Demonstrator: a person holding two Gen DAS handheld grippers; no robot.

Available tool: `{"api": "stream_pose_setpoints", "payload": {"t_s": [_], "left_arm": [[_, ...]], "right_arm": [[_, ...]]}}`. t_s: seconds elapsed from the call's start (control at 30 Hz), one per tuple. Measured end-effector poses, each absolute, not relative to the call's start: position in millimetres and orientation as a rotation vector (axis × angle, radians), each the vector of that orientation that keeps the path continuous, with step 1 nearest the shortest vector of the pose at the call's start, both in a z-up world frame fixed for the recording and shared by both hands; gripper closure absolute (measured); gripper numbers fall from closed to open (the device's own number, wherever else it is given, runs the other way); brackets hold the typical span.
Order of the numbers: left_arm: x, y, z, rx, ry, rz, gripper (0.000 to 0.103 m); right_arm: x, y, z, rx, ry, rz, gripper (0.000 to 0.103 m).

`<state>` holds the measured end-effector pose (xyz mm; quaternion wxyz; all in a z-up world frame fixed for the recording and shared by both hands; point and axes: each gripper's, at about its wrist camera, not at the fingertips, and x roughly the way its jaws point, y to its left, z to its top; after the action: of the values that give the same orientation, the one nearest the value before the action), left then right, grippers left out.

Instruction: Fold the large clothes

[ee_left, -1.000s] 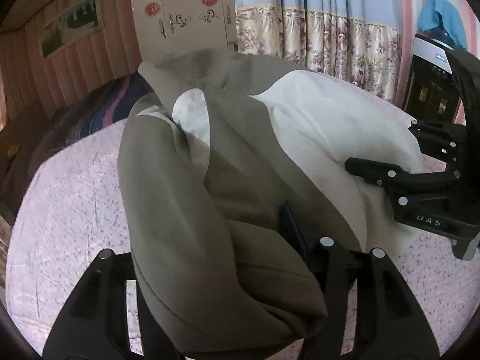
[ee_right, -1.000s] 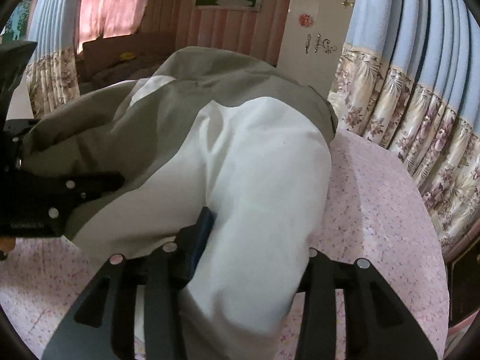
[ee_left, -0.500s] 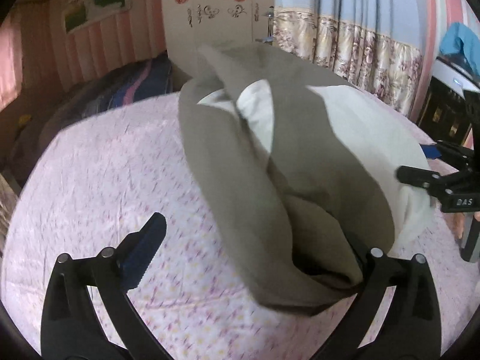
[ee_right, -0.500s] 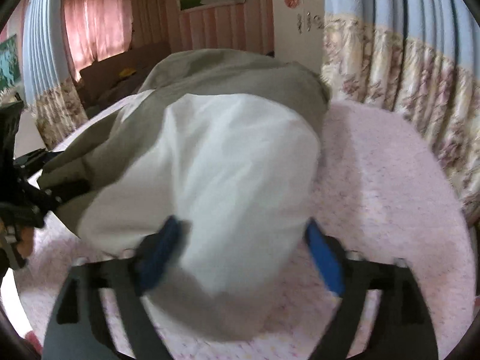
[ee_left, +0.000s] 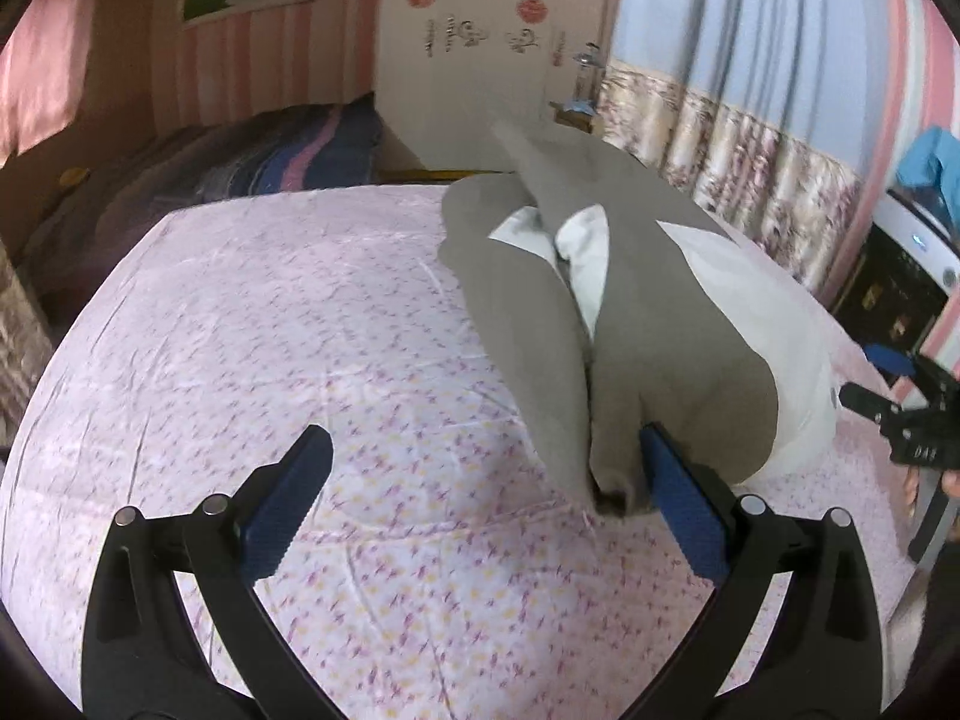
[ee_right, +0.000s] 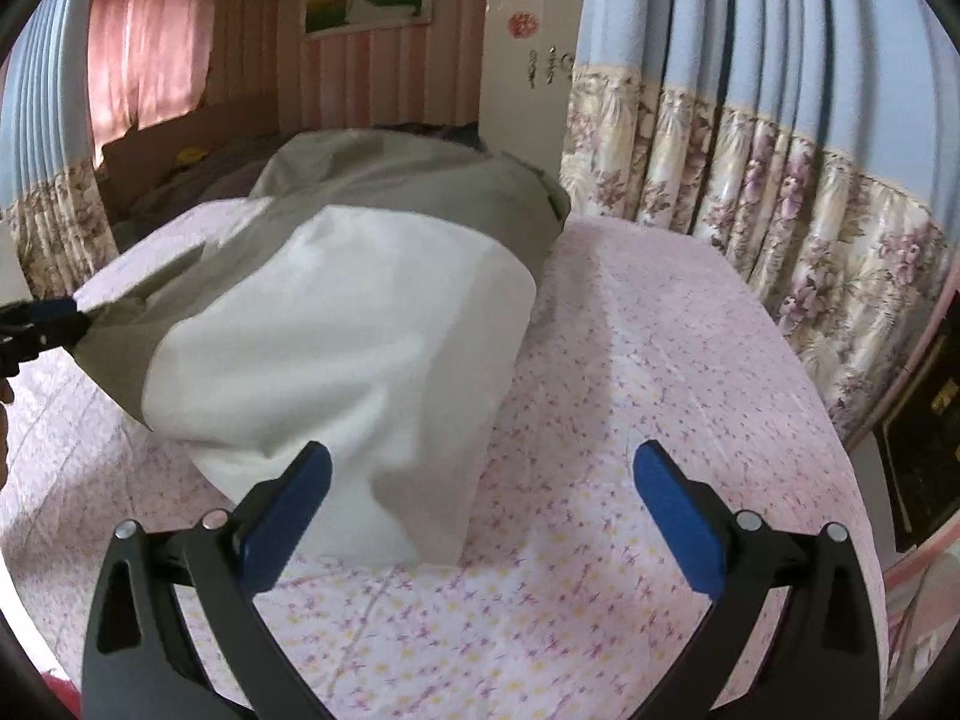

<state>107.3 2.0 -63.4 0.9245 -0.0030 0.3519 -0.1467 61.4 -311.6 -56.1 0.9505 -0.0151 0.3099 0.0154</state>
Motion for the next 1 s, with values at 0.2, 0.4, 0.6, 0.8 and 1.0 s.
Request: {"api": "stream_pose_setpoints", "payload": {"t_s": [0.2,0.4,0.6,0.8,1.0], "left_arm": [[80,12,-42,-0.008,0.677,-0.198,0.003],[66,32,-22,-0.126,0.669,-0.199,0.003],[49,23,5,-0.022,0.644,-0.116,0.003],[33,11,27,0.032,0.643,-0.105,0.003],[19,2,41,0.068,0.618,-0.099,0.003]], "right_arm": [[45,-302,-36,0.057,0.569,0.021,0.002],[39,-283,-13,0.12,0.602,0.046,0.002],[25,-261,13,0.085,0.601,0.041,0.002],[9,-244,36,0.041,0.566,0.005,0.002],[1,-239,46,0.029,0.567,-0.018,0.002]]}}
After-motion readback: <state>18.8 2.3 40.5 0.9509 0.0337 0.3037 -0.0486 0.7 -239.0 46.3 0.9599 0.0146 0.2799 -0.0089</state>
